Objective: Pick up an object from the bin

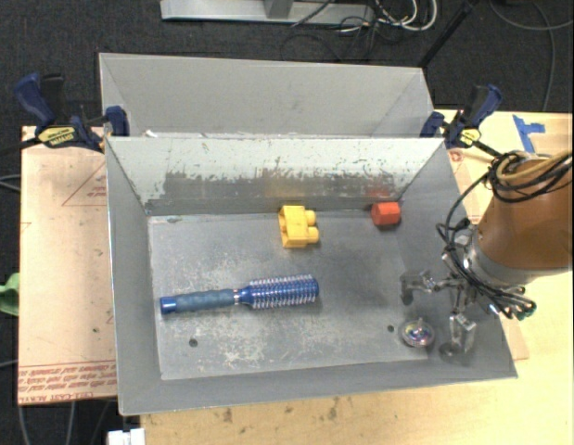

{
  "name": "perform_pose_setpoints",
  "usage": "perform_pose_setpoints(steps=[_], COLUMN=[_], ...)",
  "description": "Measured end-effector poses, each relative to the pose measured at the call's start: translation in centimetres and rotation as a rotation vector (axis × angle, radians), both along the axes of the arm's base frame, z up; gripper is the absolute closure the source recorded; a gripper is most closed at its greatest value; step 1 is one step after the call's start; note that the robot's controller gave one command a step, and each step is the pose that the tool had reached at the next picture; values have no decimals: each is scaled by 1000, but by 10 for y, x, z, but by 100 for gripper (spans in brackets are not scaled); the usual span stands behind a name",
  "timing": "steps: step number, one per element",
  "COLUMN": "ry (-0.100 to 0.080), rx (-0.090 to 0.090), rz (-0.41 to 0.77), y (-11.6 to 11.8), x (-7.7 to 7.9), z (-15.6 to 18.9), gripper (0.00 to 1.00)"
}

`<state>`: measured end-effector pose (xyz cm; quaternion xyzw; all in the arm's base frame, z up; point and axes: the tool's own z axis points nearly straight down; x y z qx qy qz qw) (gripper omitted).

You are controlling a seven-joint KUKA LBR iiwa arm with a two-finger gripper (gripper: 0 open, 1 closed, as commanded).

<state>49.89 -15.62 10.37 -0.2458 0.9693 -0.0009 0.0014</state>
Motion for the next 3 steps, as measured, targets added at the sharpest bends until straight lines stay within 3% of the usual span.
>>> perform_pose_setpoints(steps=[1, 2, 3], ry=[3, 2, -8], rx=[10, 5, -2], rz=[116, 119, 138], y=[8, 5, 2], x=[-7, -7, -4], z=[-31, -31, 146], gripper=[0, 100, 100])
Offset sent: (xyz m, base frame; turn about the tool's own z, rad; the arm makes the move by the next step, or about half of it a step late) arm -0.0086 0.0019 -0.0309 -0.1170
